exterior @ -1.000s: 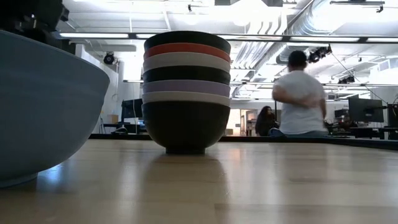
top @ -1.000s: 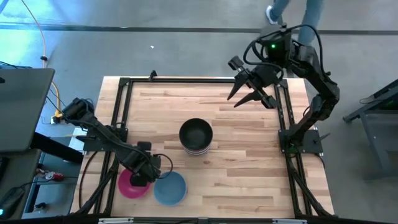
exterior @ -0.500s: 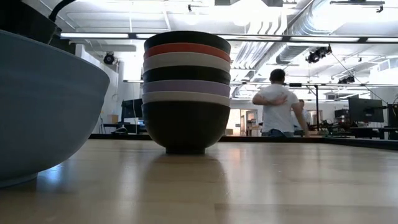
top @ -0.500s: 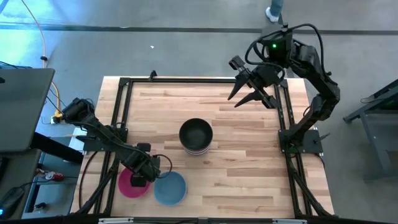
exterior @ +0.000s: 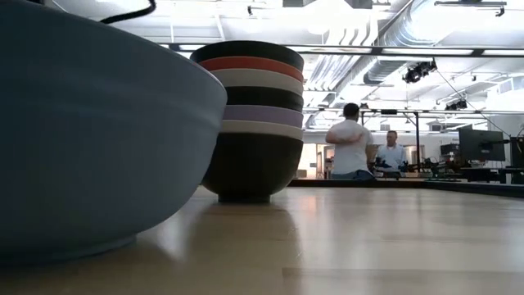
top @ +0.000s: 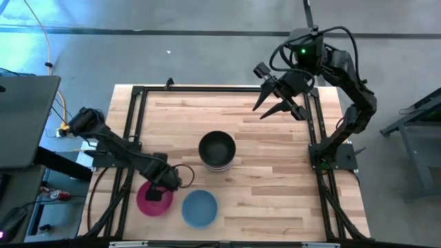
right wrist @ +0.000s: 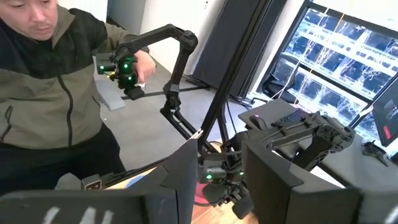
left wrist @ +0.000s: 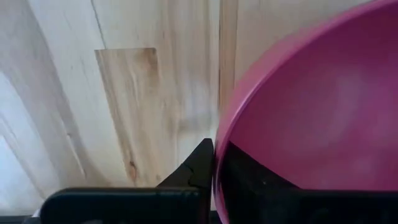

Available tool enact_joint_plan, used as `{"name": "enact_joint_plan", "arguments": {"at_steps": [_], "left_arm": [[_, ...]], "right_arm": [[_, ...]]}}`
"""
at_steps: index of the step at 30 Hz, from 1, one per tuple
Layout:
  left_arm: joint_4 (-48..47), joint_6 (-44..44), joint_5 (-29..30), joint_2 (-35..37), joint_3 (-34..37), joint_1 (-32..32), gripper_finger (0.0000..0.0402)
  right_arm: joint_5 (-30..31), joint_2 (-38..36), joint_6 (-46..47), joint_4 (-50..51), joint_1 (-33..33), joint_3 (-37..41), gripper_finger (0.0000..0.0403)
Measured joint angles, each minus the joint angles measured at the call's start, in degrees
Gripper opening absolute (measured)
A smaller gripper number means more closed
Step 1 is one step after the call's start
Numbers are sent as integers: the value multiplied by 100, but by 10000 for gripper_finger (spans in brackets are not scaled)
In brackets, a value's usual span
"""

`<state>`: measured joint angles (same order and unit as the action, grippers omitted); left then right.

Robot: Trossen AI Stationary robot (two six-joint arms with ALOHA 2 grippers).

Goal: Nest bowls inside each other
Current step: Stack the pink bowl on top of the black bowl

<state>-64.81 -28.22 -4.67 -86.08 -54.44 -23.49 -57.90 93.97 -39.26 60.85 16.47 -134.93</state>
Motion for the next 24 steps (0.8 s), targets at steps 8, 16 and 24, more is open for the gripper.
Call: {"name": "enact_joint_plan", "arguments": {"at_steps": [8,16,24], "left_arm": [[-593,544,60,381,-369,679,4],[-1255,1160,22,897,-890,1695,2],[-1658,1774,-480,1152,-1746,3039,1]], "right_arm": [[360,0,45,373,-2,0,119],[609,2,45,869,-2,0,119],[708,2,83,1019,-2,0,119]]}}
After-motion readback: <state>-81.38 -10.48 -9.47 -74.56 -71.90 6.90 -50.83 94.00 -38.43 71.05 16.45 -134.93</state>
